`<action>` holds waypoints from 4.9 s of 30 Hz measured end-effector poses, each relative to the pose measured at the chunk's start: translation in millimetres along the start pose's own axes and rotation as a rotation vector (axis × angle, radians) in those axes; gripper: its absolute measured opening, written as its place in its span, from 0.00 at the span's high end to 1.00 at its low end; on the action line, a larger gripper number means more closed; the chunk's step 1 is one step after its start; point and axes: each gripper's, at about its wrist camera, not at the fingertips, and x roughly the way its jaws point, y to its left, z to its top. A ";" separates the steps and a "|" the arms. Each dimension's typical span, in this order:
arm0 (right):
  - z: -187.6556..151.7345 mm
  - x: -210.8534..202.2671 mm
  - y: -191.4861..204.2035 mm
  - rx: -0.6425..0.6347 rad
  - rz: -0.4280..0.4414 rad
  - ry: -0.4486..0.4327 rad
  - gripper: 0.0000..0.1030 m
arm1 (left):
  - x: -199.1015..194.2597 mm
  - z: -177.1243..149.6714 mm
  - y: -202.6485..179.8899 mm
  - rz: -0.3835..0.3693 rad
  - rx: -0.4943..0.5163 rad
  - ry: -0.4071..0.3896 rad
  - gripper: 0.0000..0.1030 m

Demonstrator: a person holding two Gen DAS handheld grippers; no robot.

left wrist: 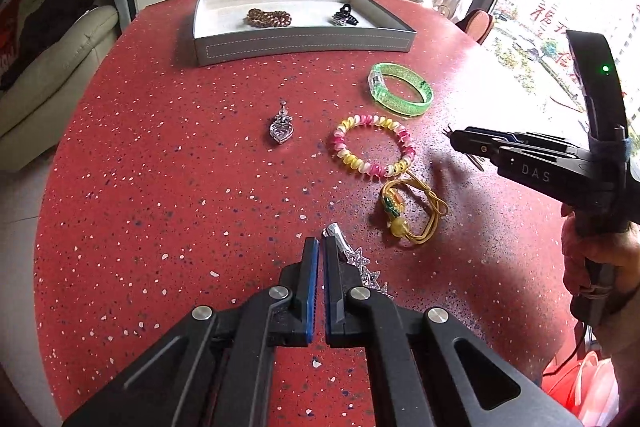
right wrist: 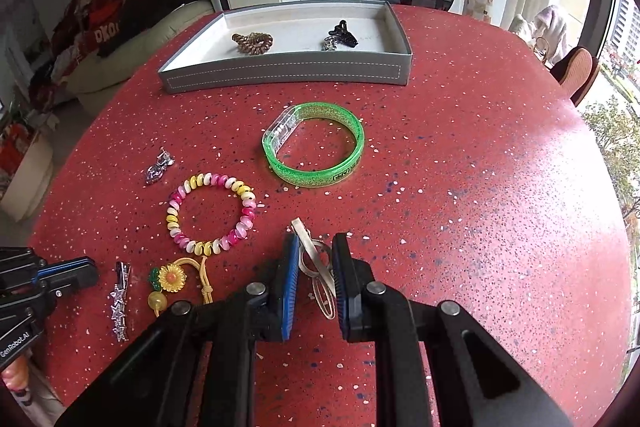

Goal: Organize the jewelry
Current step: 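Grasp the star hairpin with the left tool while the right tool grasps the bunny hair clip, then carry both items into the white tray and open both tools to release, then withdraw both tools from the tray back over the table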

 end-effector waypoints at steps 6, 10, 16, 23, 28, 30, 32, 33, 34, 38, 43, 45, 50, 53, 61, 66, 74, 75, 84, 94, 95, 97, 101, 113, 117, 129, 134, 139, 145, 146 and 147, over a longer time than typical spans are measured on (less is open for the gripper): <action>-6.2 -8.5 -2.8 0.053 0.044 -0.017 0.82 | -3.7 -3.6 -9.6 0.107 -0.058 -0.041 0.00; -12.5 -21.7 -4.6 0.084 0.071 -0.047 0.82 | -5.6 0.3 -16.5 0.165 -0.041 -0.043 0.00; -19.8 -35.2 -0.2 0.085 0.086 -0.078 0.82 | 15.1 -3.9 -25.4 0.194 -0.016 0.035 0.16; -26.7 -48.2 1.8 0.111 0.089 -0.104 0.82 | 12.3 -10.8 -24.1 0.127 0.022 0.000 0.67; -28.3 -51.2 -0.3 0.131 0.087 -0.110 0.82 | 7.7 -12.2 -12.0 0.026 0.001 -0.020 0.67; -28.0 -51.8 -2.1 0.144 0.090 -0.112 0.82 | 3.4 -10.4 -7.5 0.009 -0.002 -0.031 0.67; -27.6 -53.7 -3.9 0.159 0.095 -0.118 0.82 | -0.6 -7.6 -4.9 0.007 0.003 -0.048 0.67; -26.6 -54.2 -4.2 0.164 0.096 -0.120 0.82 | -2.6 -5.3 -4.0 0.007 0.007 -0.056 0.67; -25.8 -55.0 -4.6 0.167 0.098 -0.122 0.82 | -4.2 -2.0 -2.5 0.006 0.009 -0.064 0.67; -18.2 -55.9 -2.6 0.169 0.099 -0.126 0.82 | -13.2 12.3 0.8 0.003 0.019 -0.098 0.67; -3.4 -56.8 -0.5 0.174 0.107 -0.133 0.82 | -19.7 38.4 9.6 -0.010 0.021 -0.136 0.67; 4.8 -57.3 -0.7 0.179 0.109 -0.136 0.82 | -21.0 50.6 14.1 -0.012 0.020 -0.152 0.67; 34.0 -55.8 0.4 0.178 0.111 -0.148 0.82 | -19.8 85.9 27.7 -0.011 0.022 -0.186 0.67; 57.1 -49.6 3.4 0.155 0.103 -0.147 0.82 | -16.9 111.0 35.4 -0.008 0.029 -0.208 0.67; 125.4 -12.8 -2.6 0.173 0.125 -0.127 0.82 | 11.6 174.0 58.9 -0.008 0.031 -0.218 0.67; 163.4 23.8 -0.9 0.165 0.124 -0.092 0.82 | 44.5 202.3 71.9 -0.016 0.020 -0.175 0.67; 195.7 88.0 -2.8 0.200 0.145 -0.017 0.82 | 101.4 225.3 85.9 -0.002 -0.004 -0.073 0.67; 197.9 94.8 -3.6 0.207 0.145 -0.009 0.82 | 107.1 227.1 87.6 -0.004 -0.011 -0.062 0.67; 204.5 139.5 -9.0 0.238 0.118 0.049 0.82 | 140.6 238.8 86.3 0.036 -0.022 -0.024 0.67; 200.9 142.6 -15.6 0.241 0.018 0.028 0.82 | 150.6 239.9 73.9 0.139 0.046 -0.046 0.67; 200.7 142.5 -14.3 0.235 0.013 0.029 0.82 | 150.7 239.1 73.0 0.144 0.047 -0.047 0.66; 200.8 141.8 -12.7 0.225 0.008 0.031 0.78 | 148.9 239.1 73.4 0.154 0.044 -0.048 0.66; 199.2 133.8 -13.9 0.239 0.030 0.016 0.56 | 143.9 236.9 74.3 0.166 0.039 -0.052 0.66; 193.3 105.8 -16.8 0.266 0.076 -0.036 0.55 | 128.2 237.7 66.3 0.171 0.045 -0.107 0.66; 191.3 98.8 -18.3 0.272 0.085 -0.042 0.55 | 118.1 238.3 64.5 0.173 0.039 -0.141 0.55; 181.9 75.7 -25.0 0.296 0.085 -0.077 0.36 | 81.2 230.1 60.4 0.195 0.029 -0.221 0.00; 173.2 59.5 -20.6 0.286 0.088 -0.104 0.15 | 65.7 217.9 64.0 0.203 0.001 -0.224 0.00; 161.7 42.4 -13.8 0.271 0.082 -0.137 0.12 | 49.7 204.9 64.0 0.206 -0.004 -0.232 0.00; 149.9 24.1 -6.4 0.255 0.070 -0.166 0.12 | 34.6 187.3 62.3 0.198 -0.011 -0.229 0.00; 148.3 21.9 -5.5 0.255 0.074 -0.165 0.12 | 32.9 184.7 61.8 0.197 -0.008 -0.227 0.00; 146.5 20.1 -3.9 0.253 0.078 -0.162 0.12 | 31.2 181.8 61.1 0.198 -0.004 -0.225 0.00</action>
